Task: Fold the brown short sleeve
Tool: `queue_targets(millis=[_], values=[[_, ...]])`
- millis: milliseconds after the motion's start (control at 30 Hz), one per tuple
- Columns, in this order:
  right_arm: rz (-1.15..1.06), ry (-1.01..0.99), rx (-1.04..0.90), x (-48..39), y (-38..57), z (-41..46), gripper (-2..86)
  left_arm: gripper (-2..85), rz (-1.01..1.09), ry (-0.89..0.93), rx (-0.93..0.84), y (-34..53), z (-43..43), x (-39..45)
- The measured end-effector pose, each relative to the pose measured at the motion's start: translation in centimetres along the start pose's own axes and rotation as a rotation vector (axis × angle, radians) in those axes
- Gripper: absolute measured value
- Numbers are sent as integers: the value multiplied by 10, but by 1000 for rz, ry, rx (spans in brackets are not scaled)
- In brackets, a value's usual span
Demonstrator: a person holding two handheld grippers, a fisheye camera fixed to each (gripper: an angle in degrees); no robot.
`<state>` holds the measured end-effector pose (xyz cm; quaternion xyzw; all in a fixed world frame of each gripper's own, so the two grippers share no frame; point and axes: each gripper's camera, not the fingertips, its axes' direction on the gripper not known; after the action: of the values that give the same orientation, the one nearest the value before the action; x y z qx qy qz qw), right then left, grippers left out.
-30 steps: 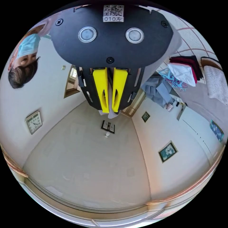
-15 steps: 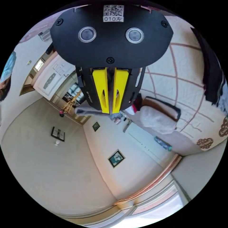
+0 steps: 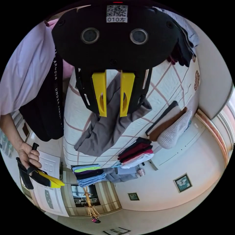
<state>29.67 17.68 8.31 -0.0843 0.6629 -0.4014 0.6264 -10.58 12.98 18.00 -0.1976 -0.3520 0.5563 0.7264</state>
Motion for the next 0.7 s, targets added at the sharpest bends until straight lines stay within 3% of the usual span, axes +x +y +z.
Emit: queue_targets(millis=[133, 300, 433, 533, 700], values=[[-59, 62, -44, -9, -7, -4, 90, 54, 71, 66, -59, -42, 63, 16], [-43, 75, -52, -5, -9, -6, 87, 41, 78, 23, -202, -65, 121, 14], [-30, 54, -35, -4, -13, -6, 86, 18, 21, 159, -214, -80, 135, -17], [-46, 78, -54, -9, -16, -5, 86, 7, -87, 246, -107, -94, 105, -49], [-21, 109, -61, -10, -14, -6, 88, 1, -85, 360, 87, -120, 34, -71]])
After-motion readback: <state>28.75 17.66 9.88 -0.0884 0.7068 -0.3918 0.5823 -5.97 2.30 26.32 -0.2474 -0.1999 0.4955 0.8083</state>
